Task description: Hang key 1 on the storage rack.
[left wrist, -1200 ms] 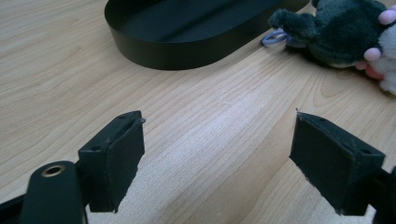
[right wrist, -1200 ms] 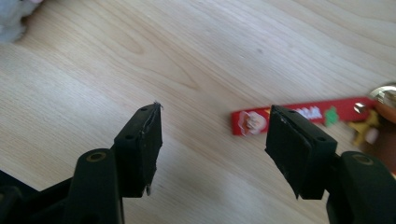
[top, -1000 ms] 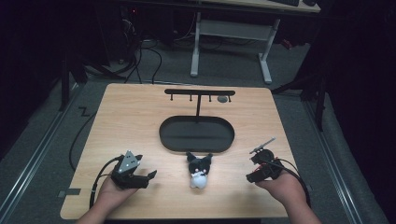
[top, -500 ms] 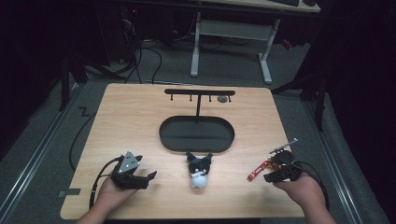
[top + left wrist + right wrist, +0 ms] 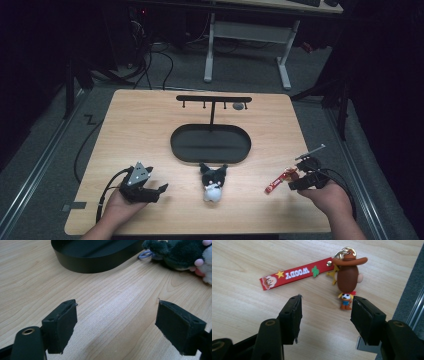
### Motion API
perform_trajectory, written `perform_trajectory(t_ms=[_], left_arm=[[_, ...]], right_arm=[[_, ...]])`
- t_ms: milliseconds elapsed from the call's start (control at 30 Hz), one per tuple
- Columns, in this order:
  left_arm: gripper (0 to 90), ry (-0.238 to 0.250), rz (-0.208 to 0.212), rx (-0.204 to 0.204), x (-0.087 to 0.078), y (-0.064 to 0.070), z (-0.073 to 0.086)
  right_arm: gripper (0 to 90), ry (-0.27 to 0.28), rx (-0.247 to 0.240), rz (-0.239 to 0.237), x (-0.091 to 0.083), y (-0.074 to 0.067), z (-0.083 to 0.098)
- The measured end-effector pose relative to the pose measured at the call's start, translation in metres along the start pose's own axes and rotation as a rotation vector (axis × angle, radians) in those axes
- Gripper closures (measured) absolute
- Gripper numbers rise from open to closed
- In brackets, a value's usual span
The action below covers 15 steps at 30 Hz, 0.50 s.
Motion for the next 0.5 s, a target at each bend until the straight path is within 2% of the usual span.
perform_trajectory(t_ms=[100,133,233,500], left_arm=[[17.8,-0.002,0.001,0.000,0.000,0.000,0.000],[17.8,-0.003,0.001,0.001,0.001,0.001,0.001],[17.8,-0.007,0.003,0.003,0.001,0.001,0.001],[17.8,-0.010,0.005,0.008,0.000,0.002,0.002]], right_arm=[[44.3,0.001,-0.001,0.000,0.002,0.002,-0.003],[47.3,0.015,0.008,-0.012,0.005,0.005,-0.006],[51.7,0.004,0.019,-0.020,0.009,0.009,-0.010],[48.4,0.001,0.032,-0.004,0.019,0.013,-0.018]])
Point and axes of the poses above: each handheld gripper's, and its own axes: x roughly forward along the jaws, z roughly out of its underside, y roughly to its right, the point moved 3 cm from there along x, roughly forward along the jaws, and after that the axes turned 15 degrees about x, right-handed, at the moved point
